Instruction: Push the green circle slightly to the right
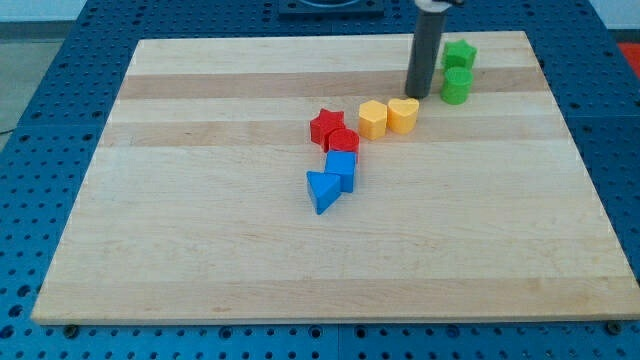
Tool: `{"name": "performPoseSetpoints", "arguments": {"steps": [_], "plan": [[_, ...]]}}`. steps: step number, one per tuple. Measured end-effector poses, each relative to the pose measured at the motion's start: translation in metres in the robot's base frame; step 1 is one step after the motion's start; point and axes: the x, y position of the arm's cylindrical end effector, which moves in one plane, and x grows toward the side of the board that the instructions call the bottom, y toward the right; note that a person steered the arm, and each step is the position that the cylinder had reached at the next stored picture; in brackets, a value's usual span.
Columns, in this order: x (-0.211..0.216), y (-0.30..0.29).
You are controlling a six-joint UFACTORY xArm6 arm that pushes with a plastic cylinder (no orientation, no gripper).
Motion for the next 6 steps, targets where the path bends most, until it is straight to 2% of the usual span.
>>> {"name": "performPoseSetpoints", "arguments": {"steps": [1, 4, 6], "plan": [[0.021, 0.002], [-0.003, 0.042], [0.014, 0.06]]}}
